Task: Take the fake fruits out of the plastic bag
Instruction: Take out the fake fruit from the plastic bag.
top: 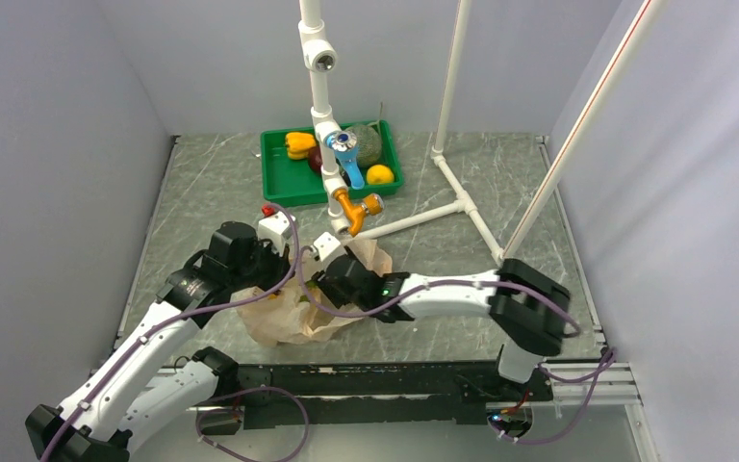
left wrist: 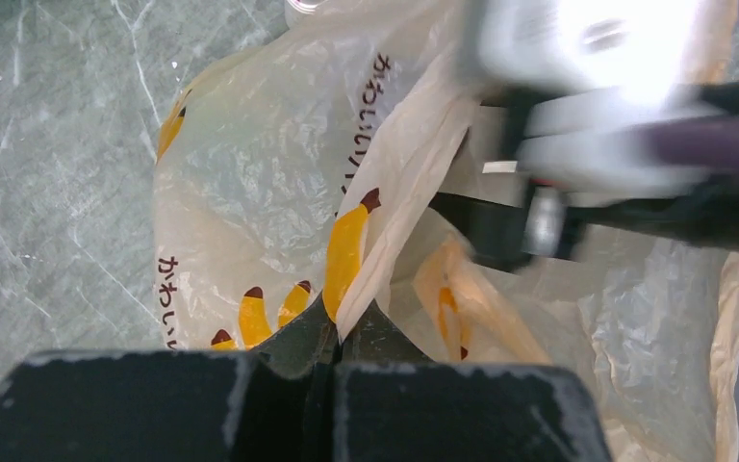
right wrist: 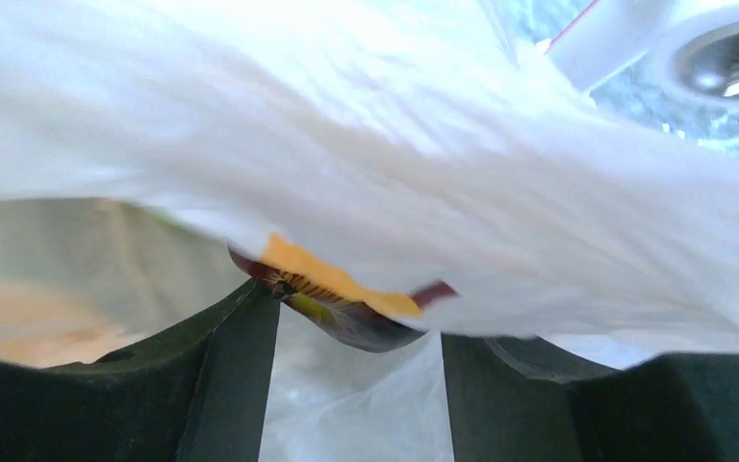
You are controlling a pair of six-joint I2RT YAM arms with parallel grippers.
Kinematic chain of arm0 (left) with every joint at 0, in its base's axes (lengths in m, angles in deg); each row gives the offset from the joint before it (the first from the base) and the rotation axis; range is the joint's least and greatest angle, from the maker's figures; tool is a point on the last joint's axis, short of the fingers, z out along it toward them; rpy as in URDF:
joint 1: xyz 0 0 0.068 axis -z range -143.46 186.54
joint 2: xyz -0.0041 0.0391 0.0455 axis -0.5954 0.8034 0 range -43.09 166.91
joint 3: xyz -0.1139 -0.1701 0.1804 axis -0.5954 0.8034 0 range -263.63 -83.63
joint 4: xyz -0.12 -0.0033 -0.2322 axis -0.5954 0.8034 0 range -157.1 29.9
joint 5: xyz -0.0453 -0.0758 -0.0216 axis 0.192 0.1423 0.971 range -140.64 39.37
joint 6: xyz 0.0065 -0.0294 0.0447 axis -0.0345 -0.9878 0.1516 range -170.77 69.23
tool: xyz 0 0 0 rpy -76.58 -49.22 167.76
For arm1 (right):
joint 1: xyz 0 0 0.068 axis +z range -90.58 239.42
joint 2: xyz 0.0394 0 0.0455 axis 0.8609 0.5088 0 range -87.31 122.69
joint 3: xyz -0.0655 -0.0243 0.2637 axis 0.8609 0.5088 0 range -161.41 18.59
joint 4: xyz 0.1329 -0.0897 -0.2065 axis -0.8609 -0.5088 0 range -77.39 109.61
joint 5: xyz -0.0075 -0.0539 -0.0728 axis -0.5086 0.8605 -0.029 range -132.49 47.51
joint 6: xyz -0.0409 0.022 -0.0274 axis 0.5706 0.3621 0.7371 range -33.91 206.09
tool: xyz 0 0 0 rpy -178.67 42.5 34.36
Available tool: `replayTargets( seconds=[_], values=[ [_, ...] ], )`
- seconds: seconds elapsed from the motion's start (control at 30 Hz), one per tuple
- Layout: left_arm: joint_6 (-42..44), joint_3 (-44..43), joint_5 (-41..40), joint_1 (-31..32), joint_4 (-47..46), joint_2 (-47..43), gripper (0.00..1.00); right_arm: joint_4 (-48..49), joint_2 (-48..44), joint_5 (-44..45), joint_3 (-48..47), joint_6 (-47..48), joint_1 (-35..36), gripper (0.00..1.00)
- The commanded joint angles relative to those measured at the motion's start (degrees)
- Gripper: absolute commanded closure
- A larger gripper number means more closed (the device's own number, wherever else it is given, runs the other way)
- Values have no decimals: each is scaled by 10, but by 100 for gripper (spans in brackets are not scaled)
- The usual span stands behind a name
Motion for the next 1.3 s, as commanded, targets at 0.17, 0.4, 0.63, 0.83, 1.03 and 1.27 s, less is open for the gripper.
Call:
replayTargets(
  seconds=[0.17, 0.4, 0.63, 0.83, 1.03, 1.27],
  values=[
    [6, -4, -19, -1, -19, 2, 100, 95, -244, -188, 93, -30, 0, 88],
    [1, -6, -52, -1, -13, 2, 100, 94, -339, -269, 126, -99, -2, 100],
    [-6, -8, -99, -1, -6, -7, 100, 51, -432, -233, 153, -87, -5, 100],
    [-12, -10, -140, -1, 0, -12, 100, -40, -551, -96, 162, -77, -7, 100],
    [-14, -12, -154, -1, 4, -5, 100, -150, -649, 32, 204, -93, -27, 100],
    [-19, -10, -168, -1, 7, -36, 100, -198, -605, 9, 182, -130, -157, 100]
  ],
)
